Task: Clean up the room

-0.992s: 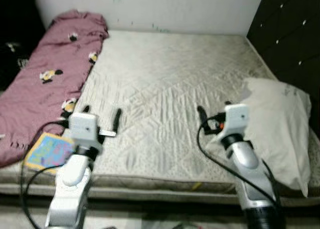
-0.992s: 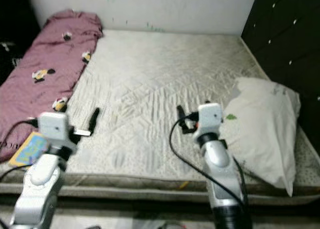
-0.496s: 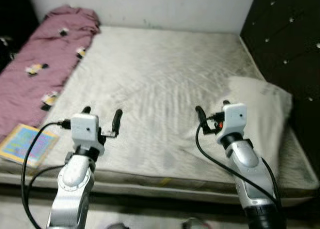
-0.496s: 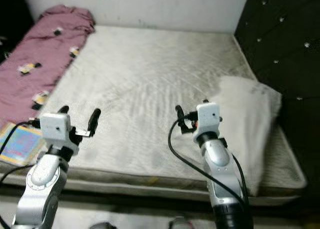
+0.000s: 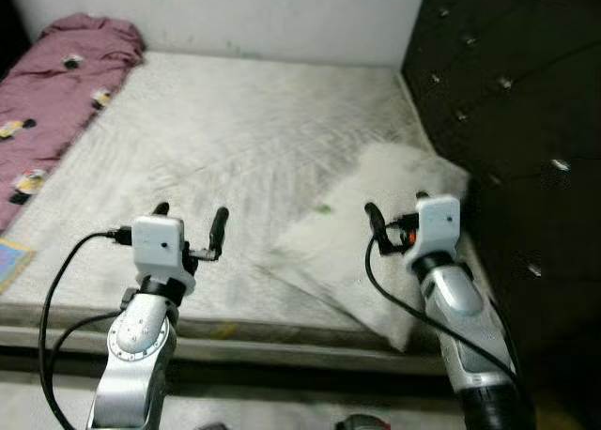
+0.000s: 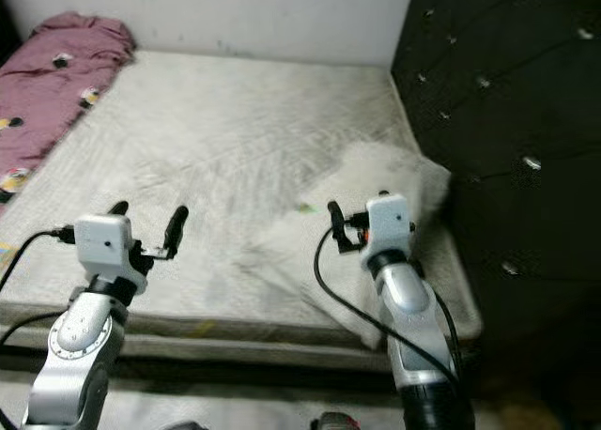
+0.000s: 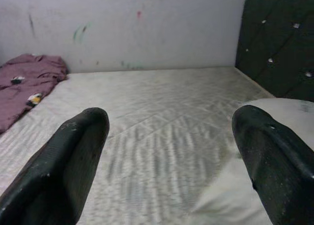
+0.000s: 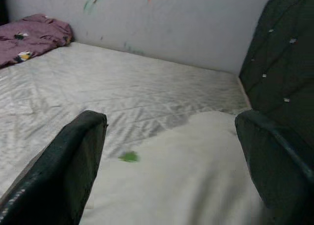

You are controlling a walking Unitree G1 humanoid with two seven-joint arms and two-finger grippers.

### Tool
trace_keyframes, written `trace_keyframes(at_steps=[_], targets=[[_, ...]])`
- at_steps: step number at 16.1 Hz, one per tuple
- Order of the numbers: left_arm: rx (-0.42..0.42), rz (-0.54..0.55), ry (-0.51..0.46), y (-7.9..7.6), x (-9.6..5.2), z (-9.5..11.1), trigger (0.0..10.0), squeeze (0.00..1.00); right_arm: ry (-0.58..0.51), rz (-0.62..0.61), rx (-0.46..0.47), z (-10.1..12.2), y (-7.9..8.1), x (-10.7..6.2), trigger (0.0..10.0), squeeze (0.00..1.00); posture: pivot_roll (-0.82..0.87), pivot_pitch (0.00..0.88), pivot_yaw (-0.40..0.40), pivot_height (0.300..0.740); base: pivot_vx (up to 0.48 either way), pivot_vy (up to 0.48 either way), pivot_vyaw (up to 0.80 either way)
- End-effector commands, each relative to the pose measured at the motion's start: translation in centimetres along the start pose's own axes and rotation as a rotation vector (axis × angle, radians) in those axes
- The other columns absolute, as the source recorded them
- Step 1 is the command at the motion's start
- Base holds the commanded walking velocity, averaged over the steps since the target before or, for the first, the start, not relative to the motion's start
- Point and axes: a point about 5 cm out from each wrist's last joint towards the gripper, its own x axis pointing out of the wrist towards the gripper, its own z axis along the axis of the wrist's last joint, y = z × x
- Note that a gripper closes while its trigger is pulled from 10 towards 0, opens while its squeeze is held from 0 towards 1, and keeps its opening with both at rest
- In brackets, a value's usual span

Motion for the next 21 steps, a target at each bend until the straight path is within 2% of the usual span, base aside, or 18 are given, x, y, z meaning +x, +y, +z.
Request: trace_keyframes(at_steps=[1,7,10,21], targets=[[-0.014,-0.010,-0.007,-0.39,0.11,0.18,10.0,0.00,-0.005,-0.023,-0.006,0.11,-0.63,-0.21,10.0,0.00,-0.06,0.000,-0.001,0.740,0.000,0.000,0.00],[-0.028,-0.020,-0.024,-0.36,0.16,0.43,10.0,0.00,0.000,-0.030,0.002,0.02,-0.67,-0.19,10.0,0.00,-0.06,0.000,-0.001,0.740,0.000,0.000,0.00],[-0.035,-0.034,-0.035,-0.43,0.17,0.57,10.0,0.00,-0.001,-0.032,0.006,0.01,-0.69,-0.19,10.0,0.00,-0.06,0.000,-0.001,0.740,0.000,0.000,-0.56],[-0.038,-0.055,-0.041,-0.48,0.16,0.61,10.0,0.00,-0.003,-0.034,0.007,0.09,-0.72,-0.10,10.0,0.00,-0.07,0.000,0.000,0.740,0.331,0.000,0.00]])
